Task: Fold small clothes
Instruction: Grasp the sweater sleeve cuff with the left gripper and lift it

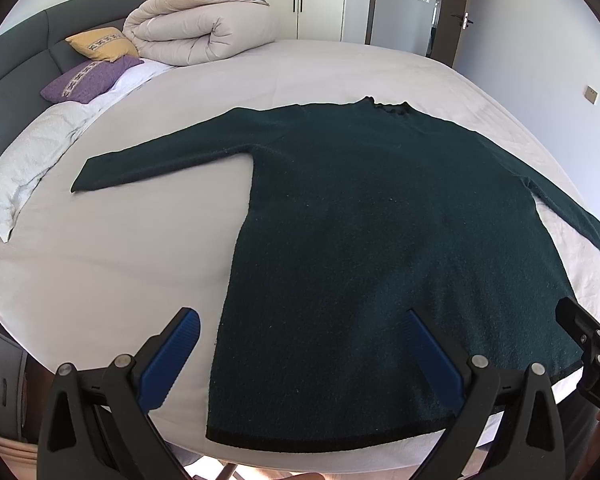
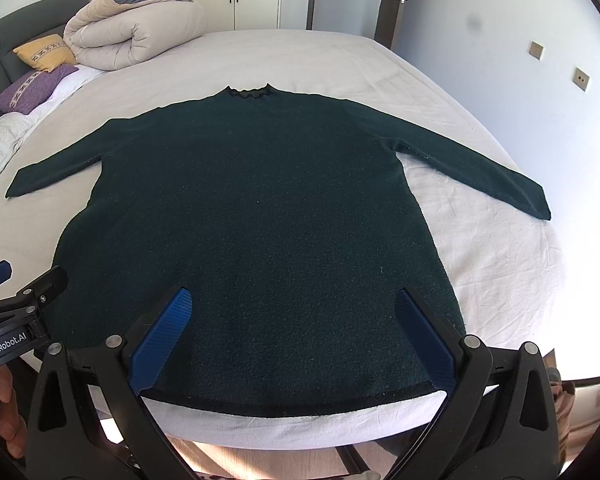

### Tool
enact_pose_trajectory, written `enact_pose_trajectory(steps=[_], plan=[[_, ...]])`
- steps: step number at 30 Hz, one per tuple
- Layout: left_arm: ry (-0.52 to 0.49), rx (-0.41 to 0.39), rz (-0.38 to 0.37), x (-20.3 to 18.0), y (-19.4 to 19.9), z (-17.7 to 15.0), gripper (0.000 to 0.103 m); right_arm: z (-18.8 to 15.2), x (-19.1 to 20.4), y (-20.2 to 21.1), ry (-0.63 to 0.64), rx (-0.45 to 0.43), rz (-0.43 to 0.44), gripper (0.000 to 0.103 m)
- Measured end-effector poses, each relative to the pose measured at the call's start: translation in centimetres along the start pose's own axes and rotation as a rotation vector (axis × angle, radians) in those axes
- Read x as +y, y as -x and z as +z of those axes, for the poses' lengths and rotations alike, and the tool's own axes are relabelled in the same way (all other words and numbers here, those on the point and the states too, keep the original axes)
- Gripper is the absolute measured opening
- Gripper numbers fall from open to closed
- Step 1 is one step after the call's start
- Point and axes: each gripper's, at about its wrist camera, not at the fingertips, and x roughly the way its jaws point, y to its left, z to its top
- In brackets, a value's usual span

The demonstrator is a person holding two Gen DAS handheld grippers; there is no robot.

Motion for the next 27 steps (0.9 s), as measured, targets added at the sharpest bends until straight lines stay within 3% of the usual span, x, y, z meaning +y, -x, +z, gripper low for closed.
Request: enact_pose_trajectory(steps=[7,10,13,16,19,21,23,25,27], plan=[[0.023,-0.002,-0.037,0.9,-0.2,-0.1,0.103,0.1,0.3,-0.3,0.011,0.006,-0.002,0.103],[0.079,0.006,-0.124,2.3,-0.5,0.0,0.103,0.2,0.5,-0.4,0.014,0.008,0.001,0.103],[0.225,-0.002,-0.254,5.6,-1.0,0.3,0.103,0.3,0.5,-0.5,0.007,0.008,0.019,0.103],[0.292,0.007,-0.322,8.5,-2.0,1.2,0.103,0.6,0.5,-0.5,-0.008,0.003,0.067,0.103],[0.420,-0.009,-0.387,13.3,-3.3,2.2,0.103,1.3,0.4,-0.3,-0.037,-0.021,0.126,0.103],[0.493,-0.062,-0.389,16.2,-3.8,2.7,0.103,2.0,0.6,0.0,-0.055,-0.051,0.174,0.103],[0.560,-0.108,-0.335,19.0,-4.5,3.2,0.103,2.7,0.8,0.2,-0.073,-0.076,0.211,0.103],[0.595,-0.058,-0.321,21.2,-5.8,3.8,0.103,3.5,1.3,0.3,-0.081,-0.094,0.238,0.103],[0.664,-0.030,-0.366,24.1,-7.4,4.5,0.103,4.4,2.1,0.1,-0.062,-0.100,0.241,0.103]])
